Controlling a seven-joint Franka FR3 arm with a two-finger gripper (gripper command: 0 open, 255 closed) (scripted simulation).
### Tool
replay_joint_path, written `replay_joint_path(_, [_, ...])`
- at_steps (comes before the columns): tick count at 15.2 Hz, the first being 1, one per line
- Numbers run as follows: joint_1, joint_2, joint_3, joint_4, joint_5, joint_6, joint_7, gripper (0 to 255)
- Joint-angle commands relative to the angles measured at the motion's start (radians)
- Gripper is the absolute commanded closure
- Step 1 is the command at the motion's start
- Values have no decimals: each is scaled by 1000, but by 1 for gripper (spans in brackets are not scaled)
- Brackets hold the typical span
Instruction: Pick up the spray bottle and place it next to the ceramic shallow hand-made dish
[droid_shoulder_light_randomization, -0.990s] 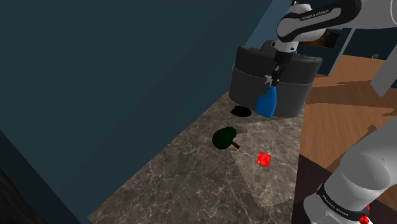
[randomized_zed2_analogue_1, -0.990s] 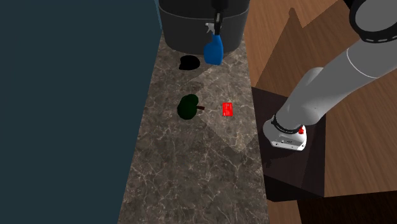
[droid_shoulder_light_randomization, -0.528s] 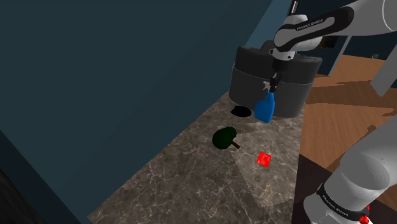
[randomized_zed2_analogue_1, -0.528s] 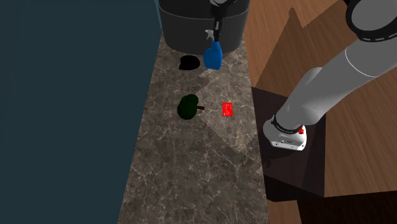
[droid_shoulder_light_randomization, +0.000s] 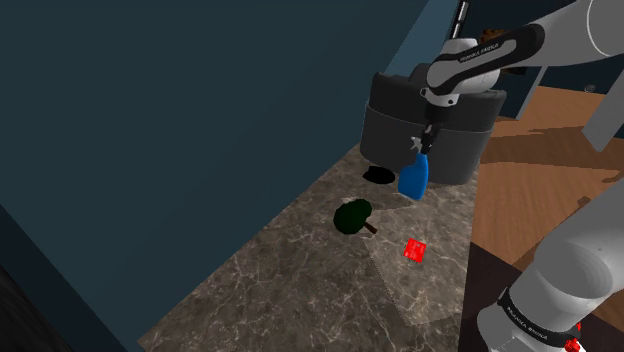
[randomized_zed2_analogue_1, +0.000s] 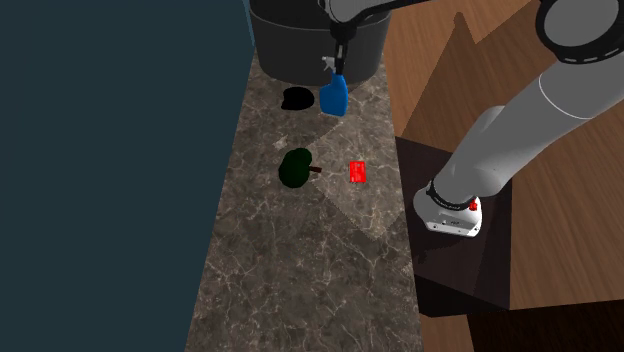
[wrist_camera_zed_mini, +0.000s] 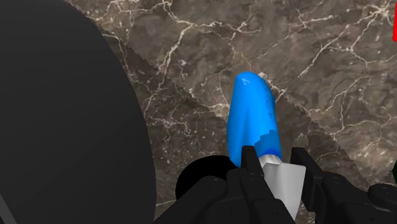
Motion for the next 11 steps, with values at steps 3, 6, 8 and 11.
replay_joint_path(3, [0,1,0,-3,0,4,0,255])
replay_joint_path(6, [0,1,0,-3,0,4,0,255])
replay_joint_path(8, [0,1,0,-3,0,4,0,0])
replay_joint_path(11, [0,1,0,-3,0,4,0,0])
